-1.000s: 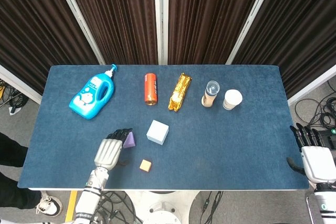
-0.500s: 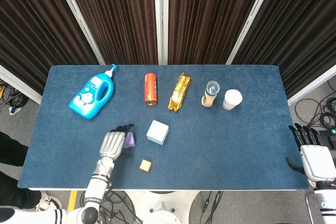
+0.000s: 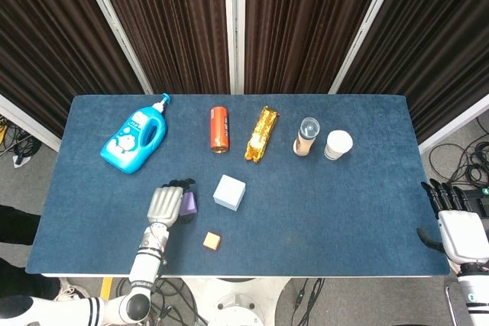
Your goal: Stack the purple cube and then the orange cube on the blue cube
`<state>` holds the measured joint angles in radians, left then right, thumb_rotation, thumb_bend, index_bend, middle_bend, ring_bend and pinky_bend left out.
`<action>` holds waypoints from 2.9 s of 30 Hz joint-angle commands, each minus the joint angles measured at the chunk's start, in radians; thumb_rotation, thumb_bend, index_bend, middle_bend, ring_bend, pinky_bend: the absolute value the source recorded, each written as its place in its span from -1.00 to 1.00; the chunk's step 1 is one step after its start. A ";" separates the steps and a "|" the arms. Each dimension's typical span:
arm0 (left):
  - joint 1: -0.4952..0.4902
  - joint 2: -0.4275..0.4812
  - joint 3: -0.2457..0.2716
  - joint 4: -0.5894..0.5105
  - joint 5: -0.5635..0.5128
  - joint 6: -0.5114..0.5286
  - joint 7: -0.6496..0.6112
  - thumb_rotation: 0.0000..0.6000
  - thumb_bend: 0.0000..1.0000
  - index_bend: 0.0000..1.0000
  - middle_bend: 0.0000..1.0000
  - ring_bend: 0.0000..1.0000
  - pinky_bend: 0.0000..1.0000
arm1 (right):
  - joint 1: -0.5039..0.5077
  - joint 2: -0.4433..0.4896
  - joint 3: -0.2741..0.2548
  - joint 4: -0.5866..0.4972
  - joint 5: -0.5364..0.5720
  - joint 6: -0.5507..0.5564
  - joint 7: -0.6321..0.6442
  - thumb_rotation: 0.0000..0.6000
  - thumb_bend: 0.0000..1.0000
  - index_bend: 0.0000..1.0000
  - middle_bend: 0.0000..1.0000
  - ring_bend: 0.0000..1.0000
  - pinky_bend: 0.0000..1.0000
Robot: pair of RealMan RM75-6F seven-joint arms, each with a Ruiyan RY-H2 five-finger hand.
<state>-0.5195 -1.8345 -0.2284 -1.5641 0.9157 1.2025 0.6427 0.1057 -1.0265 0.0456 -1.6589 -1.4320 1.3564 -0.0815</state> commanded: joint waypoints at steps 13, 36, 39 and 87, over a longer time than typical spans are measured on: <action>-0.014 -0.003 0.017 0.028 -0.008 0.022 0.002 1.00 -0.57 -0.35 -0.01 -0.39 -0.22 | 0.003 0.000 -0.004 0.001 0.003 -0.008 -0.003 1.00 -0.62 -0.97 -0.94 -1.00 -1.00; -0.026 0.051 0.031 0.018 0.076 0.032 -0.028 1.00 -0.44 -0.24 0.17 -0.23 -0.05 | 0.013 0.008 -0.003 -0.002 0.015 -0.026 0.009 1.00 -0.61 -0.97 -0.95 -1.00 -1.00; -0.044 0.101 0.002 -0.024 0.083 0.025 -0.016 1.00 -0.43 -0.24 0.17 -0.23 -0.05 | 0.015 0.007 -0.003 0.000 0.006 -0.025 0.012 1.00 -0.62 -0.97 -0.95 -1.00 -1.00; -0.426 0.224 0.021 0.219 0.539 -0.390 -0.659 1.00 -0.43 -0.24 0.17 -0.23 -0.06 | 0.041 -0.069 0.034 0.163 -0.084 0.068 0.158 1.00 -0.61 -0.97 -0.90 -1.00 -1.00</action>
<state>-0.9245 -1.6053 -0.2203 -1.3930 1.3991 0.8120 0.0608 0.1459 -1.0944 0.0782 -1.4966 -1.5171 1.4246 0.0755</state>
